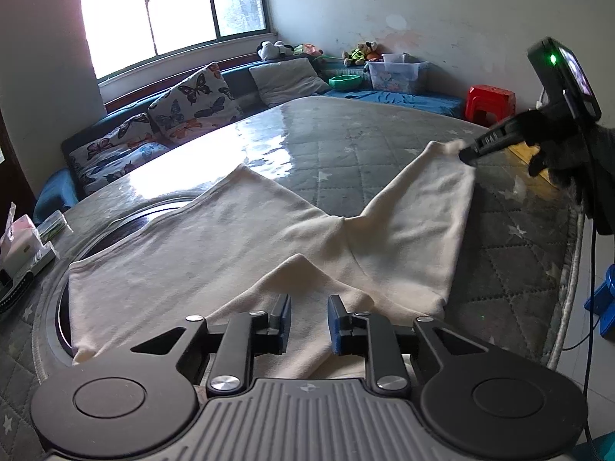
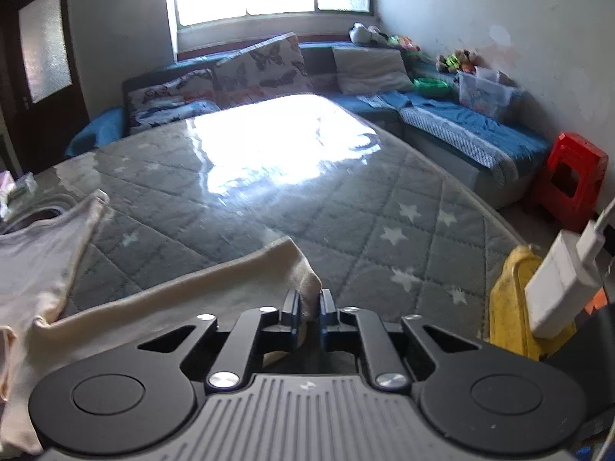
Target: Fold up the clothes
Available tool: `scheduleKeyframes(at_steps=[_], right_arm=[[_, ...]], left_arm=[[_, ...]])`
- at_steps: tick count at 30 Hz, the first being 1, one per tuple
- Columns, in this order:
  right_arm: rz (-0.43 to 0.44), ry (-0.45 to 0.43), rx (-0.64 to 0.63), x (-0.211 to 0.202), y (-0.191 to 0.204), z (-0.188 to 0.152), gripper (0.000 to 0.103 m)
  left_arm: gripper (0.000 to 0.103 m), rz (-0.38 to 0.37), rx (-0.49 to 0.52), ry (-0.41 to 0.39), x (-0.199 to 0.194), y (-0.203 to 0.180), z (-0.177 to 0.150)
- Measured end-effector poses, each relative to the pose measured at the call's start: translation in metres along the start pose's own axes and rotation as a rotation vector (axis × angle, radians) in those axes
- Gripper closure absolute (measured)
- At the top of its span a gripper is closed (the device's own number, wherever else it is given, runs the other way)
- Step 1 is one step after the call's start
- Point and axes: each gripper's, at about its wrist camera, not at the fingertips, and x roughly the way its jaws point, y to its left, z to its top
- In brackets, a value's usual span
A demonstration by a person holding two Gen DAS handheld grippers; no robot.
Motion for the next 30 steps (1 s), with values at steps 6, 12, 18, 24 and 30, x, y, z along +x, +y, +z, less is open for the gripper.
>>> scheduleKeyframes(at_steps=[6, 12, 18, 24, 30], right_arm=[[0.123, -0.087, -0.01, -0.037, 0.014, 0.019, 0.096], [0.272, -0.173, -0.052, -0.08, 0.041, 0.045, 0.096], [0.399, -0.24, -0.129, -0.114, 0.081, 0.065, 0.096], [0.527, -0.256, -0.239, -0.134, 0.137, 0.077, 0.096], [0.647, -0.221, -0.365, -0.136, 0.202, 0.067, 0.096]], left_arm=[[0.08, -0.023, 0.016, -0.008, -0.001, -0.007, 0.0], [0.079, -0.048, 0.032, -0.016, -0.001, -0.015, 0.001], [0.078, -0.042, 0.016, -0.035, -0.01, -0.009, -0.003], [0.077, 0.001, -0.032, -0.057, -0.027, 0.011, -0.011], [0.077, 0.122, -0.146, -0.055, -0.056, 0.057, -0.04]])
